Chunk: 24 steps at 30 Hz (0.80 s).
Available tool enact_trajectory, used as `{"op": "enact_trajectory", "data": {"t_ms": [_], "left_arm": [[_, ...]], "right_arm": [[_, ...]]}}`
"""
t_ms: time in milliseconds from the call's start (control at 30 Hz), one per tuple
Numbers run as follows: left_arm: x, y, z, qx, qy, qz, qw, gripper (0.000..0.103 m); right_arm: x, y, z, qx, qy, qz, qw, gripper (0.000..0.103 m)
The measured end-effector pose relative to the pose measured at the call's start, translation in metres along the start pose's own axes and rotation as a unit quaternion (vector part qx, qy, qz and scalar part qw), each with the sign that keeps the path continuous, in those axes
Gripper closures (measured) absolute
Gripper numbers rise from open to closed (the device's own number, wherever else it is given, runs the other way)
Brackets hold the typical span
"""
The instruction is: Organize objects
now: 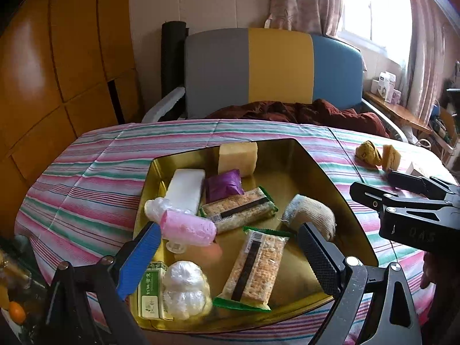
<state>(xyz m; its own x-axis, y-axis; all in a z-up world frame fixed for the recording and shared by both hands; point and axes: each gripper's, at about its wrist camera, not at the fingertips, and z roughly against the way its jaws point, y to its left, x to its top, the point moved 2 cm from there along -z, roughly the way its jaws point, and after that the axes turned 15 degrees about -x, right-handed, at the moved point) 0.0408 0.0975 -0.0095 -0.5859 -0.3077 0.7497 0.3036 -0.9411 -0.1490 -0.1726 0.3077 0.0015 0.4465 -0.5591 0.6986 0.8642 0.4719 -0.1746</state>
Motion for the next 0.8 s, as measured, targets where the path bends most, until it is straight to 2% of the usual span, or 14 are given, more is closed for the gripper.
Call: {"op": "enact_trajectory", "data": {"t_ms": [200,400,567,800], "left_arm": [[-0.001,-0.011,-0.007,-0.012,0.011,-0.011,0.9998,0.006],[0.001,-0.022,-0.013,-0.021,0.02,-0.023,0.9993,0.006],[0.008,-0.033,-0.019,-0.032,0.023,-0.037,0.9985,0.006],[0.019,-0.054,-0.032,-0.051,0.029,-0.059,0.9965,0.006]], "right_arm": [[-0.005,-0.02,-0.011,-0.008,0.019,-0.012,1.0,0.019],[-0.007,-0.057,-0.023,-0.025,0.042,-0.039,0.998,0.019],[-0.007,-0.101,-0.035,-0.037,0.071,-0.077,0.994,0.019],[-0.002,-0.16,-0.042,-0.061,0.088,-0.128,0.986,0.019]]}}
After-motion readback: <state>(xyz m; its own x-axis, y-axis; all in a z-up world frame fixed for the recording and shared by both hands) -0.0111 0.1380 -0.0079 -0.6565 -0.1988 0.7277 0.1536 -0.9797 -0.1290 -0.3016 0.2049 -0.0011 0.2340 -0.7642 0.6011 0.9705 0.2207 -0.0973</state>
